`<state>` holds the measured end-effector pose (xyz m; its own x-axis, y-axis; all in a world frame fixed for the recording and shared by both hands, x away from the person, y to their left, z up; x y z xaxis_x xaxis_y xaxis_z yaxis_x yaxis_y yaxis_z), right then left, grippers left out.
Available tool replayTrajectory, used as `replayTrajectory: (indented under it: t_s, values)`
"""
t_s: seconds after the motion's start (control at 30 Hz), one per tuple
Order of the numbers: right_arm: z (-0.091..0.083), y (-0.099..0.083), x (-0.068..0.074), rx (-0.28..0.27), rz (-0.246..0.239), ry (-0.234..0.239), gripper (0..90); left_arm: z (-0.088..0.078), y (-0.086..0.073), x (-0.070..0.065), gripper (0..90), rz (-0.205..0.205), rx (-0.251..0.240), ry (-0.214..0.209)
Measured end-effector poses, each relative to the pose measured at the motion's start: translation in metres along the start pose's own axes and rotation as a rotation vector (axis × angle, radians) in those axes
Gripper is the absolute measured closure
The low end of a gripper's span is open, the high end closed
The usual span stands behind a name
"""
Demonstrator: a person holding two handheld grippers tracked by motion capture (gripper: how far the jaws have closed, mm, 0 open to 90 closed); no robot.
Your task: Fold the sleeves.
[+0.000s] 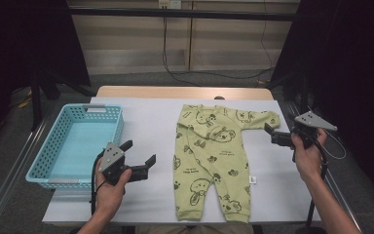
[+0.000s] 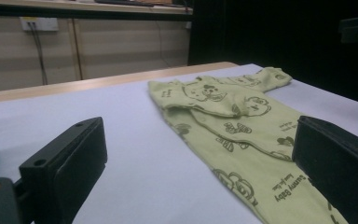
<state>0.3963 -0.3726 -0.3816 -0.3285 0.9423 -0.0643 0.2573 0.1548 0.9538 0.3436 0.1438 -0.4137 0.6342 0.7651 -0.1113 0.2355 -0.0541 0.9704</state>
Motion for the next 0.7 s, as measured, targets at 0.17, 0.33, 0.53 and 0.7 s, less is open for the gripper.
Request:
replayTrajectory:
  t_s: [0.17,0.33,0.53,0.7]
  values:
    - [0.009,0.012,-0.017,0.016,0.039,-0.006,1.7,-0.016,-0.007,0.006,3.2,-0.006,0.019,0.021]
    - [0.019,0.019,-0.034,0.028,0.023,-0.048,1.2,-0.03,-0.014,0.006,2.6,0.008,0.013,0.031]
    - [0.042,0.006,-0.053,0.081,0.015,-0.083,3.3,-0.038,-0.016,0.001,3.0,0.035,-0.015,0.01]
    - [0.064,-0.016,-0.069,0.144,0.058,-0.13,7.5,-0.037,-0.017,0.001,2.6,0.044,-0.005,0.007]
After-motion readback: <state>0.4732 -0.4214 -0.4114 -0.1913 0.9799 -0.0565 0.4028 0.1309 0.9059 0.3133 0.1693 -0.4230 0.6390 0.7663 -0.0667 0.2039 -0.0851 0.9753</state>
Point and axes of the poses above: each handheld gripper's, and its own axes: z roughly forward along the jaws, y roughly out of its top, x roughly to its left, the point moved 2 cm from there along z, roughly forward along the jaws
